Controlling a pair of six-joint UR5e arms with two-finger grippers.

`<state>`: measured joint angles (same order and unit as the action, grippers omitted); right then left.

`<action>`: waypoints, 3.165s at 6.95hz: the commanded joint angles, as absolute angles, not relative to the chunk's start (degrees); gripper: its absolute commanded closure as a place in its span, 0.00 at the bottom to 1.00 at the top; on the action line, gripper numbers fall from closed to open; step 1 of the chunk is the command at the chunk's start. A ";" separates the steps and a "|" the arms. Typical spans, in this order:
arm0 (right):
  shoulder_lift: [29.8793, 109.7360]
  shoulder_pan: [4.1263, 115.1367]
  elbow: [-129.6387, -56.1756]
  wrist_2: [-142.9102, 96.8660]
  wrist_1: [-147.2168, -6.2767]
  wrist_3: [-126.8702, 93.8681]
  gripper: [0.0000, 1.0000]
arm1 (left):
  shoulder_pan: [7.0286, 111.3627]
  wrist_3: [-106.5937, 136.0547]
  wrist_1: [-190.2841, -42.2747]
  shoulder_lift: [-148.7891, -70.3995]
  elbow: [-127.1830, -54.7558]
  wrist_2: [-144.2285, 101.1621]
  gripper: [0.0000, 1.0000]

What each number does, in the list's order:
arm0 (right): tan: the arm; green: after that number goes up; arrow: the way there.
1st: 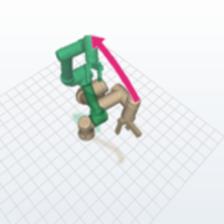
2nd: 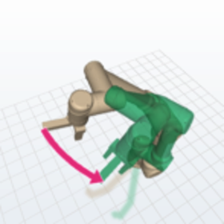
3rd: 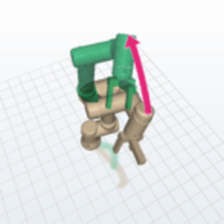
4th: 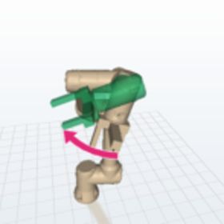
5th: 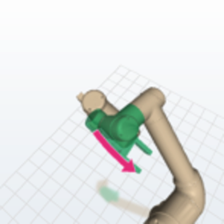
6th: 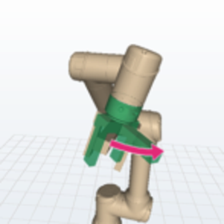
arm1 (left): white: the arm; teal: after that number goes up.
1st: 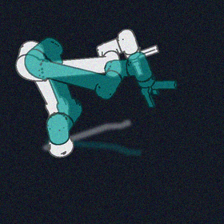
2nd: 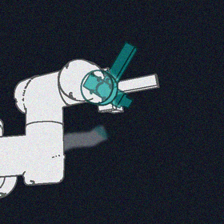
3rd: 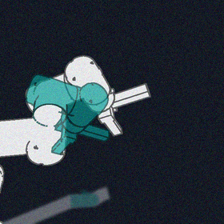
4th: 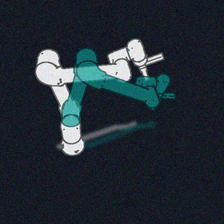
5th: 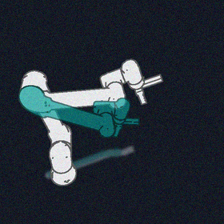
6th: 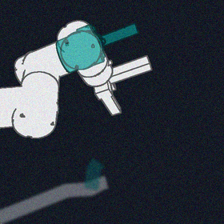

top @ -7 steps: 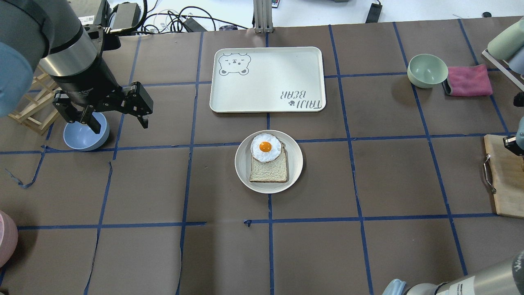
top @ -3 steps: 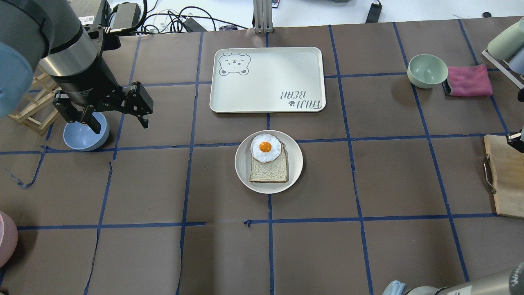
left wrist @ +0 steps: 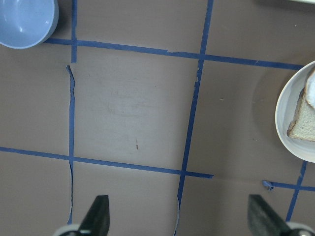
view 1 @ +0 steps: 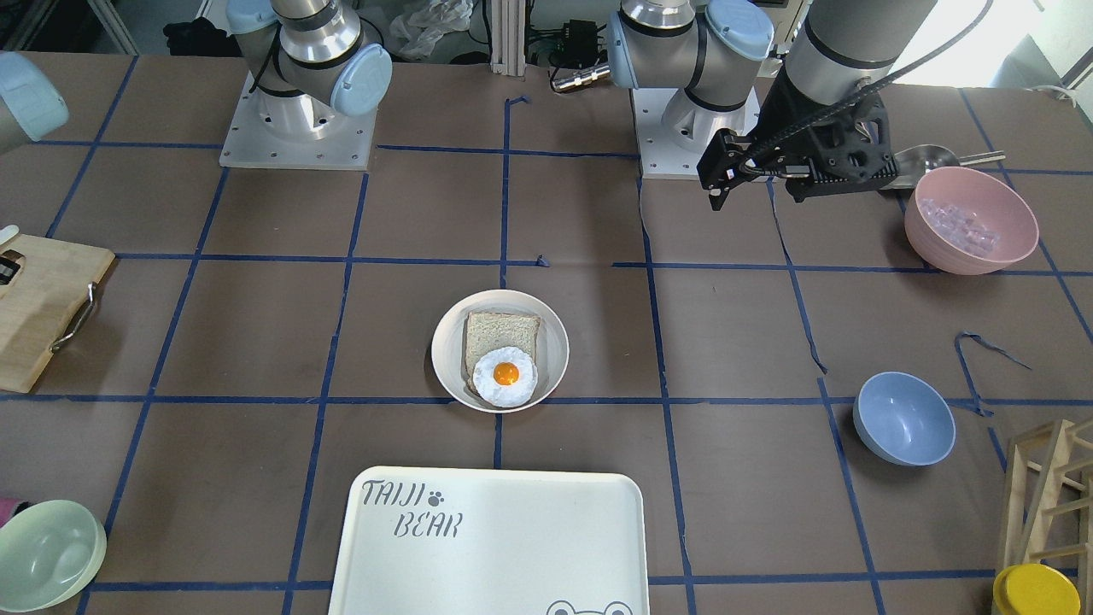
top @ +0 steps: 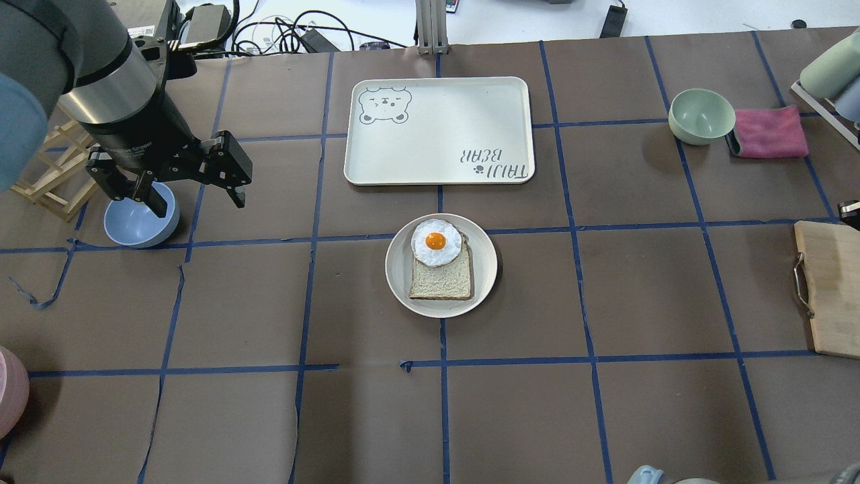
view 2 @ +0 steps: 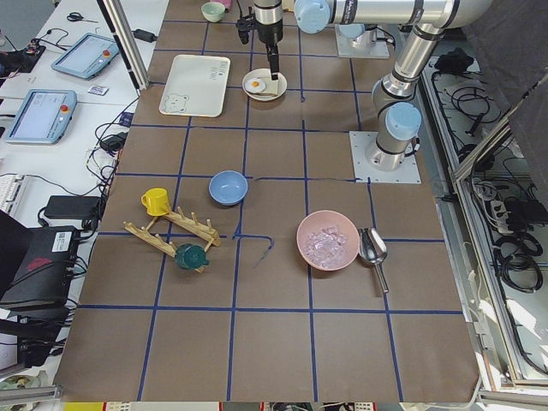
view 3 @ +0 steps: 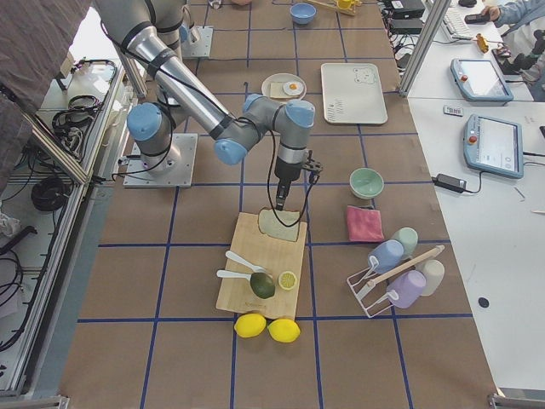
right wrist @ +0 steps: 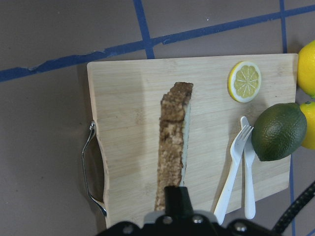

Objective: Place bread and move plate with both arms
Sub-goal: 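Lift the bread slice upright off the cutting board with the right gripper, then carry the bread over the egg toast and lay it on top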

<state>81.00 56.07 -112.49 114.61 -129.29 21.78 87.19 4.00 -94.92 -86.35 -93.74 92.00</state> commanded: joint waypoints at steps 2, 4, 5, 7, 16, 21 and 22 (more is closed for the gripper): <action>86.56 65.44 -112.24 114.27 -122.30 15.24 1.00 | 87.19 1.86 -95.27 -86.22 -93.69 91.85 0.00; 86.66 78.85 -108.83 111.98 -115.28 2.62 1.00 | 87.19 1.85 -95.19 -86.83 -93.61 91.85 0.00; 86.40 86.58 -104.89 110.75 -106.96 -7.11 1.00 | 87.19 1.85 -95.27 -86.57 -93.69 92.45 0.00; 83.43 100.74 -97.68 105.92 -103.81 -21.11 1.00 | 87.19 1.85 -95.36 -86.57 -93.78 92.38 0.00; 70.31 118.39 -92.72 100.81 -109.79 -33.84 1.00 | 87.01 0.44 -95.54 -86.31 -93.87 92.81 0.00; 67.86 118.39 -92.81 100.28 -110.39 -32.52 1.00 | 87.01 0.26 -95.36 -86.57 -93.87 92.81 0.00; 67.94 118.48 -92.81 100.28 -110.22 -33.30 1.00 | 87.01 0.26 -95.27 -86.57 -93.87 92.90 0.00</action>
<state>68.13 118.41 -92.80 100.30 -110.34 -32.74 87.01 0.27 -95.37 -86.51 -93.87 92.84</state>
